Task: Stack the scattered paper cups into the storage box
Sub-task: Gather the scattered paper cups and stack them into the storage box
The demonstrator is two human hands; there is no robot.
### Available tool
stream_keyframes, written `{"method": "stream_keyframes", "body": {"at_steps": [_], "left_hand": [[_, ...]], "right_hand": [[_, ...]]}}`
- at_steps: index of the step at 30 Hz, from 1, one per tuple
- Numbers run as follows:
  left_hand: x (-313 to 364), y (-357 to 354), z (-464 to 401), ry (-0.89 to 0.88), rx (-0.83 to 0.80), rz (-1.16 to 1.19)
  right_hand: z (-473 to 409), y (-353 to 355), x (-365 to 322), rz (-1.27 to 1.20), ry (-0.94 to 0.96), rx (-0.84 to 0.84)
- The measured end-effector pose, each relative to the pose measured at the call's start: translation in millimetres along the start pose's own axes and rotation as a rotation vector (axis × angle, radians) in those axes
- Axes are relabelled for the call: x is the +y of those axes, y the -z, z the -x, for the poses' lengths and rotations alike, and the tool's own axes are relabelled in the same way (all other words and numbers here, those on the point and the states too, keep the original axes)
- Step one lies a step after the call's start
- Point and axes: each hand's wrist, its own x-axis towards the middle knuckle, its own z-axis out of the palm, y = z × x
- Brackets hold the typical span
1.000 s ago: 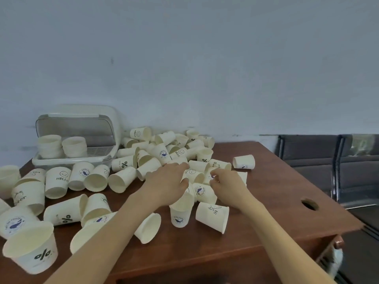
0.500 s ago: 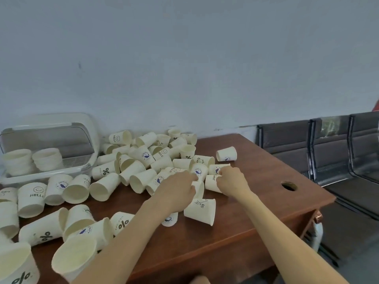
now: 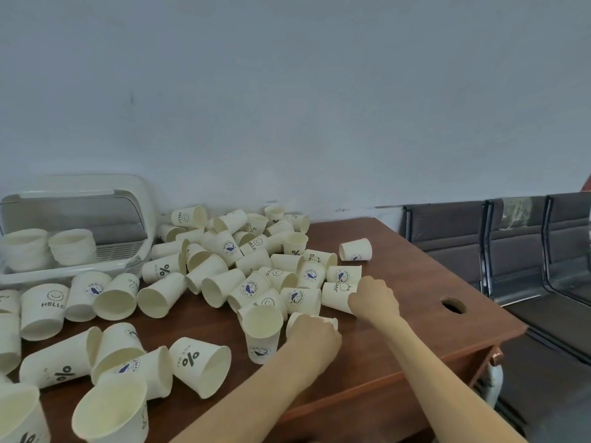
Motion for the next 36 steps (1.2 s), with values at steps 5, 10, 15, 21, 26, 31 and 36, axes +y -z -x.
{"method": "stream_keyframes", "body": {"at_steps": [5,10,15,21,26,31,36], "left_hand": [[-4,7,0,-0.036,0.049,0.002],[-11,21,15,0.009,0.138,0.066],[-29,29,32,0.206,0.29,0.194],[-49,23,41,0.326,0.394,0.322],[-64,23,47,0.378,0.484,0.418],[-79,24,55,0.412,0.554,0.491],[-101,28,70,0.475,0.626,0.524]], "right_hand": [[-5,-2,6,-0.023,-0.027,-0.017],[-12,-9,5,-0.094,-0.07,-0.061],[-15,-24,-3,-0.25,-0.159,0.024],[-15,-34,-17,-0.404,-0.239,0.093],[-10,-32,-28,-0.424,-0.174,0.174],[4,-14,-48,-0.318,0.0,0.296],[16,-1,-86,-0.263,0.195,0.356]]}}
